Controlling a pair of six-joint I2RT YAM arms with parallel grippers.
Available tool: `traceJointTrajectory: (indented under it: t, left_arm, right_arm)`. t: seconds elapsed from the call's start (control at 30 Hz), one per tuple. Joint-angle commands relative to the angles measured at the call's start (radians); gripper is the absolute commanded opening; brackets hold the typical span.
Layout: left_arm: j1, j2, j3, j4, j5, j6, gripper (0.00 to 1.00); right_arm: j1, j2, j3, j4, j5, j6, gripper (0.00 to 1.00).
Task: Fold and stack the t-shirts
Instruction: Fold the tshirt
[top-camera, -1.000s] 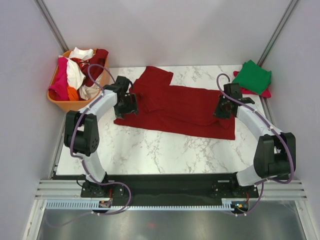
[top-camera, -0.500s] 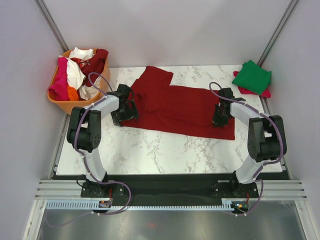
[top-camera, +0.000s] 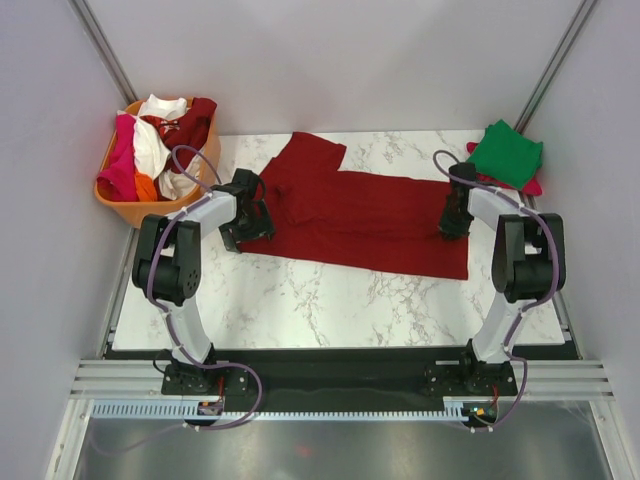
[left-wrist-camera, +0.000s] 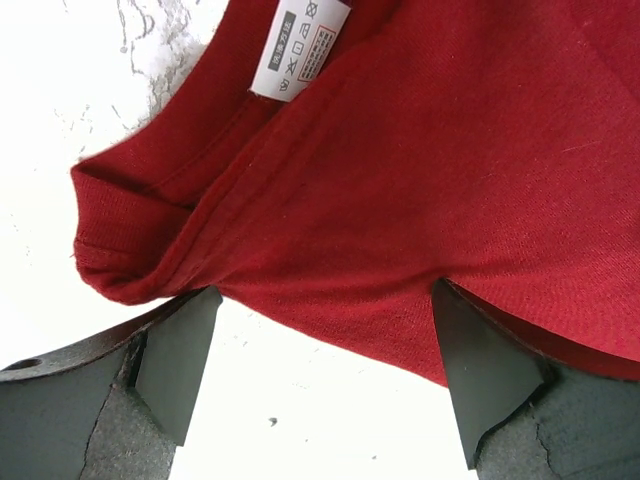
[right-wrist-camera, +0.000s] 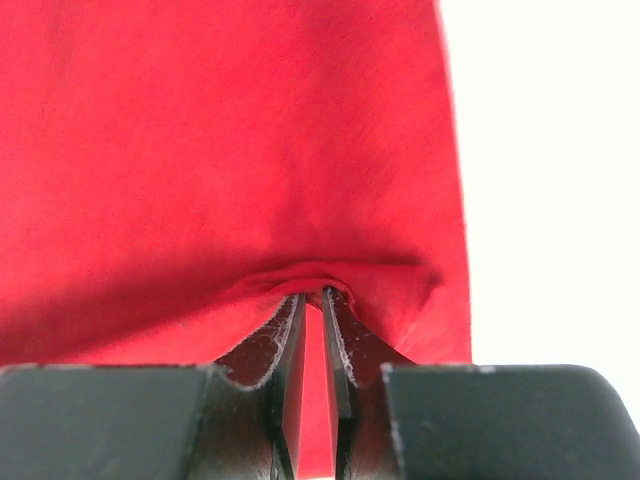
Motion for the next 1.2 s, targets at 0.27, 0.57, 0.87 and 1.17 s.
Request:
traceJointTrajectory:
  t: [0.27,0.57,0.87,1.17]
  left_arm:
    - [0.016,-0.016,-0.044,0.018,-0.048,-0.031,0.95]
    - [0.014,-0.061,-0.067,0.018,-0.028,-0.035,0.94]
    - [0.012,-0.147,-0.209,0.051,0.019,-0.074,1.00]
    - [0.016,-0.289,-0.318,0.144,-0.069,-0.138,1.00]
  right_arm:
    - [-0.105,0.016,0.250,-0.037,0.182,-0.007,0.39]
    - [-0.021,-0.209,0.177,-0.066,0.148,0.003,0.71]
    - [0.010,-0.458,-0.410,0.166,-0.304,0.137,0.98]
    - [0.007,-0.521,-0.427,0.109,-0.253,0.091,0.98]
